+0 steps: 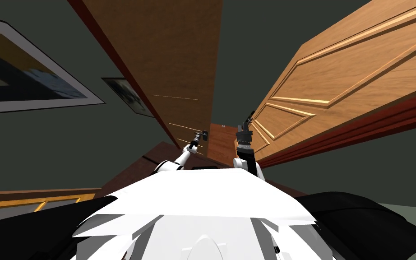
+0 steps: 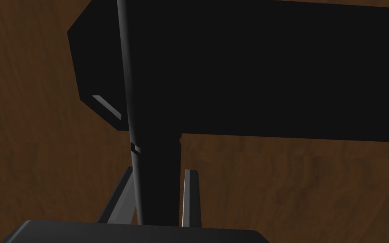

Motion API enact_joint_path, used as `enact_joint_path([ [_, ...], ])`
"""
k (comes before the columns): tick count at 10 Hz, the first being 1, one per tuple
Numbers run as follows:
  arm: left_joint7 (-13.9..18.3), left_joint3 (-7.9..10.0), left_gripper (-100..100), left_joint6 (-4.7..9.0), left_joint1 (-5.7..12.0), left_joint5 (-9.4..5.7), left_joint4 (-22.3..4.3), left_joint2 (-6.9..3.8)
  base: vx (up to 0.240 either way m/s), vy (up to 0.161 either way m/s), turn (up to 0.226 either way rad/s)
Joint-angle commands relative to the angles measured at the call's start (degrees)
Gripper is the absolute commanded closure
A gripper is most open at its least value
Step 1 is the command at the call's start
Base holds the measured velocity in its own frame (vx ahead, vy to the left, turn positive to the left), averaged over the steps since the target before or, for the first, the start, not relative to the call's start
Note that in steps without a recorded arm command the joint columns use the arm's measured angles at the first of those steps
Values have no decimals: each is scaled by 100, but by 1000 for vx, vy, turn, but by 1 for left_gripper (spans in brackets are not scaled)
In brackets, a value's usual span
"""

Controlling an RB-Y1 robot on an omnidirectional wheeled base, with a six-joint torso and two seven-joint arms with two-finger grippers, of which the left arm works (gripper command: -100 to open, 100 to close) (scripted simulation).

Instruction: Push the door open

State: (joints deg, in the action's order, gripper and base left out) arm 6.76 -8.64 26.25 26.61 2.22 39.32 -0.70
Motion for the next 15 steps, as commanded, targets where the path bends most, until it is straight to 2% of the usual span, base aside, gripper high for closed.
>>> enact_joint_path([
  [1,-15,98,100,-16,25,-28,92,-121,147,-133,65],
  [8,-149,494,100,-38,11,-148,65,-343,162,-136,52],
  [10,-149,494,100,-38,11,-148,65,-343,75,-56,29],
  [11,-188,611,100,-45,6,-183,57,-386,98,-98,39],
  [12,-188,611,100,-45,6,-183,57,-386,106,-117,73],
  [13,-215,691,100,-50,4,-207,52,-409,107,-101,66],
  [15,-215,691,100,-50,4,-207,52,-409,65,-68,18],
])
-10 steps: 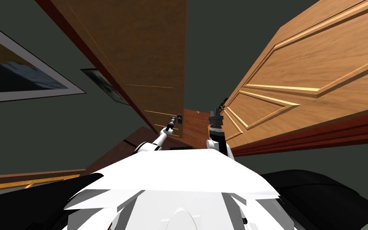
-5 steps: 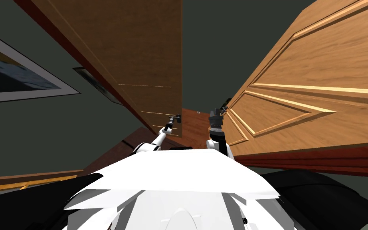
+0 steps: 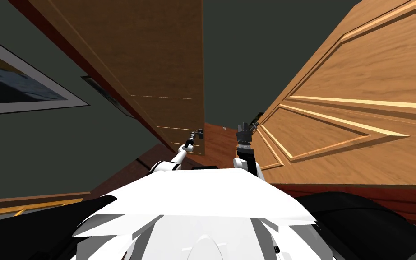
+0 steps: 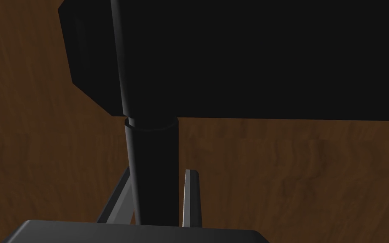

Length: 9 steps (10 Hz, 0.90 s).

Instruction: Push the door open

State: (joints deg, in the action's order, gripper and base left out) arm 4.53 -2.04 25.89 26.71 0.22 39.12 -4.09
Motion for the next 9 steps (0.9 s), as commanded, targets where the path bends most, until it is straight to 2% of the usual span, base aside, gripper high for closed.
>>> enact_joint_path([
  [1,-32,152,100,-20,-10,-43,64,-101,88,-143,51],
  [5,-99,349,100,-31,-17,-102,50,-134,133,-144,80],
  [9,-192,626,100,-47,-27,-186,31,-150,176,-162,80],
])
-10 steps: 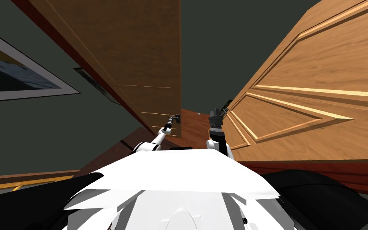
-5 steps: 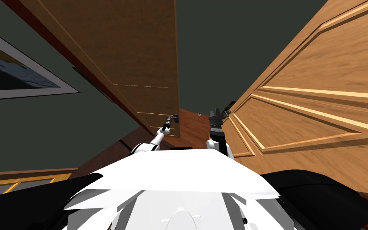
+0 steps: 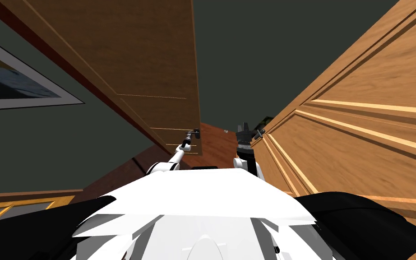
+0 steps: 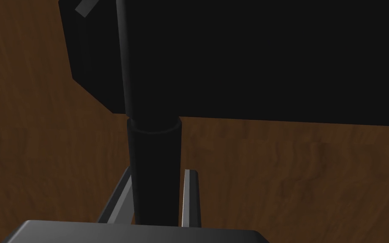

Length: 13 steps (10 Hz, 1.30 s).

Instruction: Push the door open

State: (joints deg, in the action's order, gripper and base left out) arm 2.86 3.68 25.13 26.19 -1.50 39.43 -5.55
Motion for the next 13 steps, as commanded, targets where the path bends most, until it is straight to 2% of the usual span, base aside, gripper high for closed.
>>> enact_joint_path([
  [1,-44,111,100,26,23,-31,-4,-2,161,-155,86],
  [4,-100,276,100,17,17,-81,-15,11,165,-140,75],
  [5,-86,269,100,17,-3,-78,-35,-27,64,-44,53],
  [6,-111,360,100,26,-3,-107,-37,-73,114,-32,52],
  [13,-238,727,100,40,-42,-224,-73,-213,197,-79,53],
])
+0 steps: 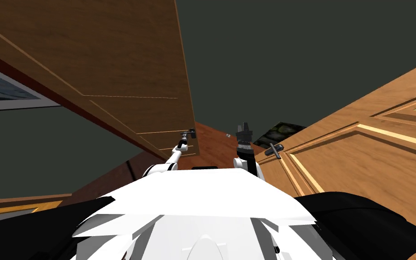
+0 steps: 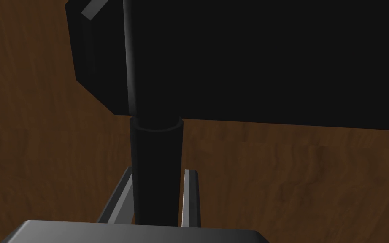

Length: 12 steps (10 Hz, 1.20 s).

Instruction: Push the door open

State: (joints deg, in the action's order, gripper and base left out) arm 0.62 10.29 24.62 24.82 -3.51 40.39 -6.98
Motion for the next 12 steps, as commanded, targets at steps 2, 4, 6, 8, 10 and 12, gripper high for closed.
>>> enact_joint_path([
  [2,-48,163,100,94,84,-53,-178,-107,146,-80,39],
  [4,-95,299,100,99,70,-96,-192,-159,175,-105,81],
  [6,-132,404,100,103,59,-129,-202,-199,165,-120,71],
  [8,-180,544,100,109,44,-173,-216,-252,175,-89,52],
  [10,-227,680,100,114,29,-216,-229,-304,175,-113,83],
  [12,-271,809,100,119,16,-257,-242,-353,198,-97,76],
])
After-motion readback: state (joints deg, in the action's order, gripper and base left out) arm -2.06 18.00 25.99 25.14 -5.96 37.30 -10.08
